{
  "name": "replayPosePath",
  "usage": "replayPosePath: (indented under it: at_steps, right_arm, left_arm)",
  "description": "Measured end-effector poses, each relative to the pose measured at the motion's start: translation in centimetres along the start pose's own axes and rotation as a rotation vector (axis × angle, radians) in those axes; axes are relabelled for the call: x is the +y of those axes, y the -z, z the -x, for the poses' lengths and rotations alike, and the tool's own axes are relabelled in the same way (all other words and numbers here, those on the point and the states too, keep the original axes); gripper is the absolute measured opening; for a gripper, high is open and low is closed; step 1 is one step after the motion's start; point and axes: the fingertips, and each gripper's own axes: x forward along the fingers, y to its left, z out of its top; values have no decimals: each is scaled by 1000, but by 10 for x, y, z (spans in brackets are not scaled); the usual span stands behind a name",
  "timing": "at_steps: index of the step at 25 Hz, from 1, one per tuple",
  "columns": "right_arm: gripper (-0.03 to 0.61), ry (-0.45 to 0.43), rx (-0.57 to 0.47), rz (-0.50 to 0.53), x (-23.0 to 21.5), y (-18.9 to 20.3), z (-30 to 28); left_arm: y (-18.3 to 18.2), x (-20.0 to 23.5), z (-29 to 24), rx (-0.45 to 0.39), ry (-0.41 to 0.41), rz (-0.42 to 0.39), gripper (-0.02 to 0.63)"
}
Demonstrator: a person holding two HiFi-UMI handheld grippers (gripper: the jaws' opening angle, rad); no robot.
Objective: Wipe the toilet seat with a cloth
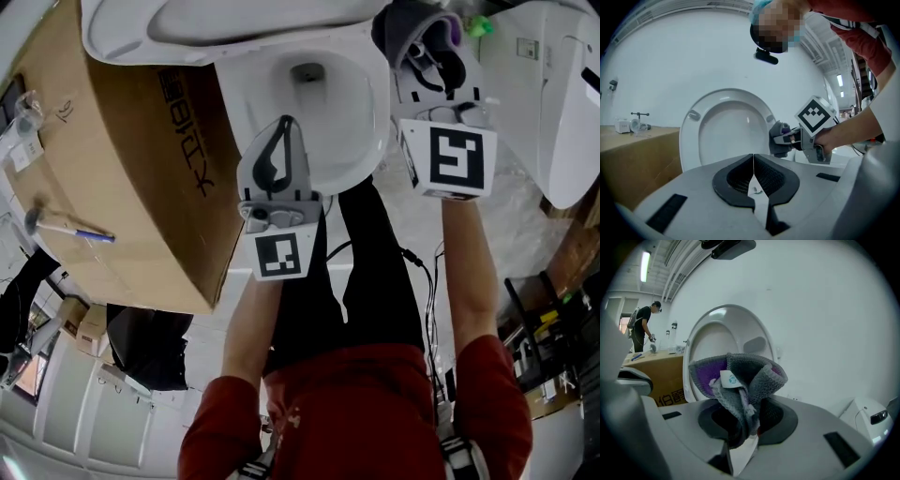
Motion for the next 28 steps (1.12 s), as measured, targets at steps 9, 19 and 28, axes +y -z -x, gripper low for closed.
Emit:
replayPosePath:
  at_steps: [9, 19, 28]
  right_arm:
    - [89, -30, 177, -61, 11, 80, -19]
    - [89, -67, 261, -72, 39, 131, -37]
    - [89, -39, 333, -103, 45, 164, -59]
  left_arm:
    - [17, 4, -15, 27, 9, -15, 17]
    - [34, 20, -21, 39, -13, 8, 17]
    - [42, 34, -13, 53, -31, 11, 17]
